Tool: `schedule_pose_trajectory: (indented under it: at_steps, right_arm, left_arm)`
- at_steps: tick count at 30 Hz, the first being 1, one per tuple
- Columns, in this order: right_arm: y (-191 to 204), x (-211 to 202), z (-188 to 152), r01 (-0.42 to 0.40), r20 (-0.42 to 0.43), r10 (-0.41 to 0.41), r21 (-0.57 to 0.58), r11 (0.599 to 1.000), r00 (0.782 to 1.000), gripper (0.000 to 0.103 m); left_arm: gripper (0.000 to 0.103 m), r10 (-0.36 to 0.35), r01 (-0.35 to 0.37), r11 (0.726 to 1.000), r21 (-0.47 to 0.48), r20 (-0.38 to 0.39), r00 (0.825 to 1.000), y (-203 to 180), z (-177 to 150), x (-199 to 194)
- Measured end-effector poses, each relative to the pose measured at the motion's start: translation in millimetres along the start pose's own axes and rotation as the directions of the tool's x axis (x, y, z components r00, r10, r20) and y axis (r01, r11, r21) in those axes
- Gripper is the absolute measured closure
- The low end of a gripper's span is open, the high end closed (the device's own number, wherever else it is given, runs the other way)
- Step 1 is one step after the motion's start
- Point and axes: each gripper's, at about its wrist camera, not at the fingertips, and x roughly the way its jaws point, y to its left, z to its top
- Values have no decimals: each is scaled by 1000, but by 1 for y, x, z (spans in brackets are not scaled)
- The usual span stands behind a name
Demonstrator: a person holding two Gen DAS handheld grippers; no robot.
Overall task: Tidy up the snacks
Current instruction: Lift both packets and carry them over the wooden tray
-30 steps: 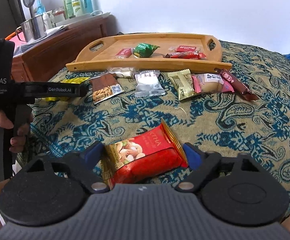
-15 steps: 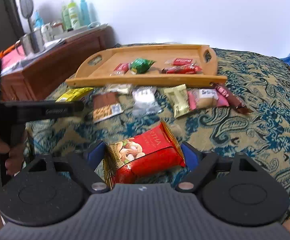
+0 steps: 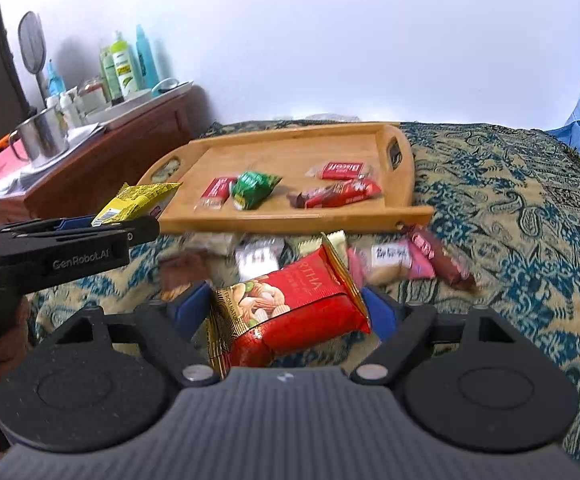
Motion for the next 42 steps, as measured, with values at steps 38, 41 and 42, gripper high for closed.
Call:
schedule_pose_trajectory:
  at_steps: [38,41,42]
  right_arm:
    - [-20,83,87,36,68,-37,10,999,997,21]
    - [-19,93,94,42,71,-42,-3,999,997,21]
    - [-19,96,96,48,70,-47,-9,999,996,21]
  left_arm:
    - [54,4,-3,997,-72,7,1000,11,61,97]
    - [54,10,-10,997,-82,4,1000,16,66,105]
    - [54,11,-11,996,-89,1,1000,17,67,108]
